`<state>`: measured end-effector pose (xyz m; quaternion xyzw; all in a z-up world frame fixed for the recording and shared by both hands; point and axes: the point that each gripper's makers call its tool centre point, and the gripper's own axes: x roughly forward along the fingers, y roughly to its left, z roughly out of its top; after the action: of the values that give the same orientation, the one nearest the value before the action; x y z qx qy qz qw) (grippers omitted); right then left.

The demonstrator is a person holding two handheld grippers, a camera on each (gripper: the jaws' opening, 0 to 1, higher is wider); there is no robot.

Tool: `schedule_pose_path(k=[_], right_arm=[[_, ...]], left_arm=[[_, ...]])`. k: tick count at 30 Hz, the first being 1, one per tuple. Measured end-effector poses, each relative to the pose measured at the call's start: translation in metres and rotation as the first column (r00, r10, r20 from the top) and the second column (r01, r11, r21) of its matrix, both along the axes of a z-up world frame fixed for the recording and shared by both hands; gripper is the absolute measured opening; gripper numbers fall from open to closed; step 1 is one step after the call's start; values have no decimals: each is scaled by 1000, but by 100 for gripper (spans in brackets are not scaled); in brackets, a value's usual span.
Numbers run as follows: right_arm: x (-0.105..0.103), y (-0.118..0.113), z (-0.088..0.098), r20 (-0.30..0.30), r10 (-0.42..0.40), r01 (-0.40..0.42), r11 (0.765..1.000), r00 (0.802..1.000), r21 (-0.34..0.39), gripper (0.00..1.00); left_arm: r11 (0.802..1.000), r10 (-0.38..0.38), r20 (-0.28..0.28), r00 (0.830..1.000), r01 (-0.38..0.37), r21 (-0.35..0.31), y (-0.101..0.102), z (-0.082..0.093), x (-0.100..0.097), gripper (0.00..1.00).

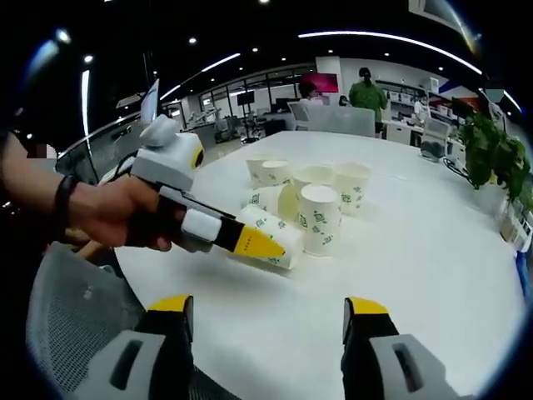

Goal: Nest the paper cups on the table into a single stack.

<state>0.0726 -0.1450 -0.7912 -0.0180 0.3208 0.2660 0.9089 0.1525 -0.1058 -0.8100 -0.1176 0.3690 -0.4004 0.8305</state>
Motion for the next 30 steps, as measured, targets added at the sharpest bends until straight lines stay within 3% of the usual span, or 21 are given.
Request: schedule_pose_path(k=[6, 8, 13, 16, 19, 22, 30], right_arm=[[-1, 1, 0, -2, 4, -4, 1000, 1000, 0, 73], [-1, 1, 0, -2, 5, -5, 1000, 1000, 0, 73], [0, 1, -1, 0, 5, -5, 1000, 1000, 2, 72], [-1, 1, 0, -1, 6, -6, 1000, 1000, 2, 72], [-1, 1, 0, 1, 7, -7, 1000, 1000, 3, 72], [-2, 2, 3, 4, 7, -7, 1000, 1000, 3, 72], [-3, 4, 2, 5, 22, -22, 1000, 1000, 0, 72]], left_arm=[[997, -3, -15, 1000, 2, -81, -9, 5, -1, 10], [997, -7, -13, 1000, 6, -79, -11, 5, -3, 0], [996, -44, -7, 999, 43, -83, -15, 8, -12, 0], [996, -73, 8, 997, 73, -53, -12, 9, -18, 0], [993, -110, 57, 992, 107, 44, 1, 6, -23, 0], [984, -158, 92, 983, 148, 101, 9, 11, -33, 0], [959, -229, 139, 963, 198, 204, 27, 9, -37, 0]])
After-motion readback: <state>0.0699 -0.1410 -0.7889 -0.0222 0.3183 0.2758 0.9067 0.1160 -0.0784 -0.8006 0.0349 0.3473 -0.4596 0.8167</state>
